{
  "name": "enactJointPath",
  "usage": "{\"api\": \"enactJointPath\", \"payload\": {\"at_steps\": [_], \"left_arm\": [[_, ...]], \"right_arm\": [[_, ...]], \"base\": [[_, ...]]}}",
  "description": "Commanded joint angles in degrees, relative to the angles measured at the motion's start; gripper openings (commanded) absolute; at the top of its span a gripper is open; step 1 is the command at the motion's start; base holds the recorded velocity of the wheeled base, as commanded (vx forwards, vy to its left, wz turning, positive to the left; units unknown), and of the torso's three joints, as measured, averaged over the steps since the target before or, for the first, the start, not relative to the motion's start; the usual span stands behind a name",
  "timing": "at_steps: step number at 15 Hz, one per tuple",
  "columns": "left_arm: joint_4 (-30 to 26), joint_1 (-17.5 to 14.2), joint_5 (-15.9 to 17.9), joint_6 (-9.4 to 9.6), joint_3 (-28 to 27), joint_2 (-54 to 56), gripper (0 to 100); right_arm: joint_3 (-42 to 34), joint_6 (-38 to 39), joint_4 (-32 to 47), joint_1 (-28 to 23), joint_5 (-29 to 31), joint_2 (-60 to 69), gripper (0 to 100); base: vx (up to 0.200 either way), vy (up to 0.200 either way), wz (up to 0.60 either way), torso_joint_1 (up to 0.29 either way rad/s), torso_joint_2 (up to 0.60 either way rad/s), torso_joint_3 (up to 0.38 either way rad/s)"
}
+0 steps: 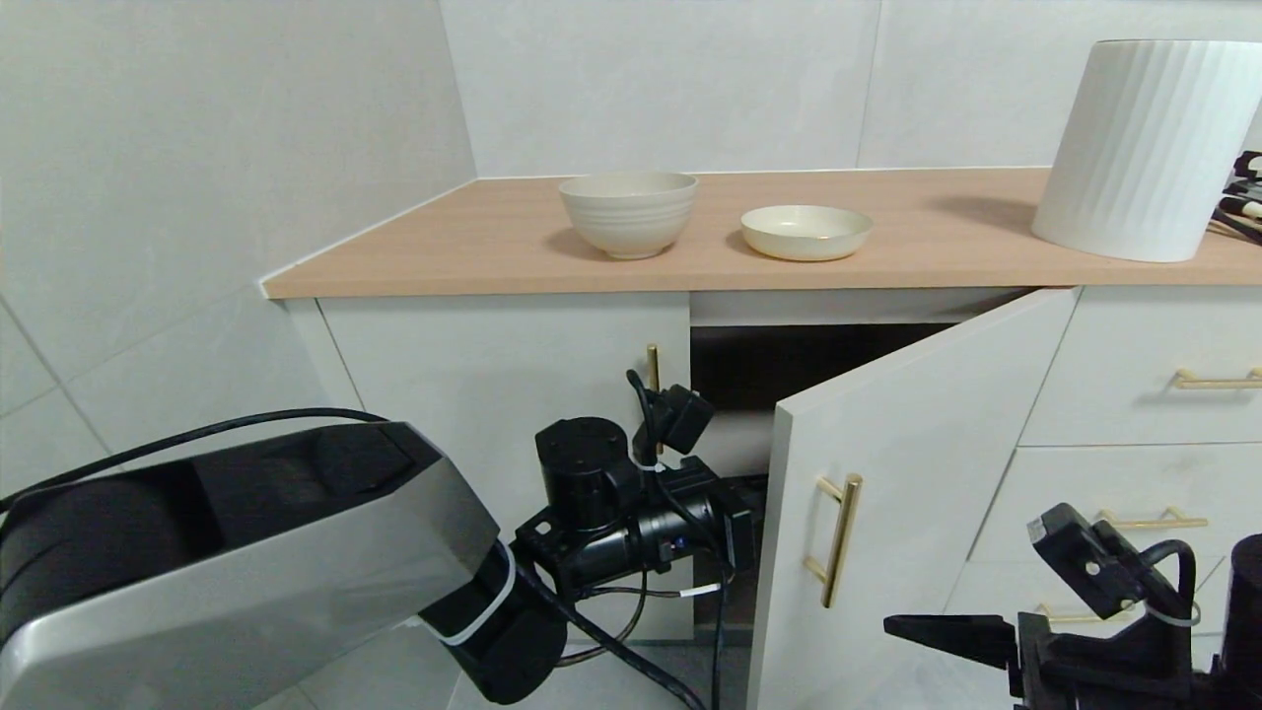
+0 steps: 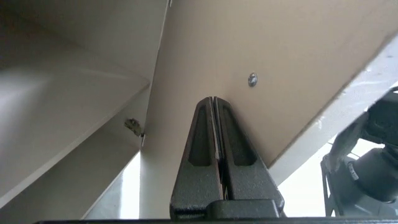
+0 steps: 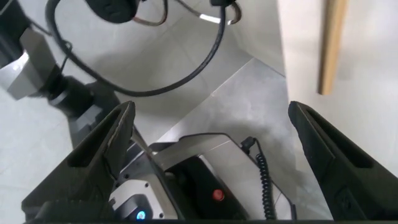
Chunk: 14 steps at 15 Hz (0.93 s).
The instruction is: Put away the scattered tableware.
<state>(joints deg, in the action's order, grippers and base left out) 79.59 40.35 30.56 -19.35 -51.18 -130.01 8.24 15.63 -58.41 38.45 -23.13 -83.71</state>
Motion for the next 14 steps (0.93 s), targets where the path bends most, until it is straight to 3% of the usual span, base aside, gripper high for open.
{"api": "enactJointPath", "payload": {"at_steps": [1, 5, 8, 14], "left_arm": [[-0.05, 0.34, 0.11, 0.01, 0.64, 1.16, 0], [-4.36, 2.01, 0.11, 0.01, 0.11, 2.48, 0], [-6.73, 2.01, 0.11, 0.1, -1.29, 2.57, 0], [-15.78, 1.75, 0.02, 0.01, -8.5, 0.73, 0]], "right_arm": [[-0.33, -0.07, -0.04, 1.01, 0.1, 0.39, 100], [-0.86, -0.07, 0.05, 2.95, 0.1, 0.66, 100], [-1.47, -0.34, 0.05, 4.09, 0.1, 1.1, 100], [-2.18, -1.57, 0.05, 4.62, 0.19, 1.18, 100]], "base": [[0.0, 0.0, 0.0, 0.0, 0.0, 0.0], [0.0, 0.0, 0.0, 0.0, 0.0, 0.0], [-0.2, 0.0, 0.0, 0.004, 0.0, 0.004], [0.0, 0.0, 0.0, 0.0, 0.0, 0.0]]}}
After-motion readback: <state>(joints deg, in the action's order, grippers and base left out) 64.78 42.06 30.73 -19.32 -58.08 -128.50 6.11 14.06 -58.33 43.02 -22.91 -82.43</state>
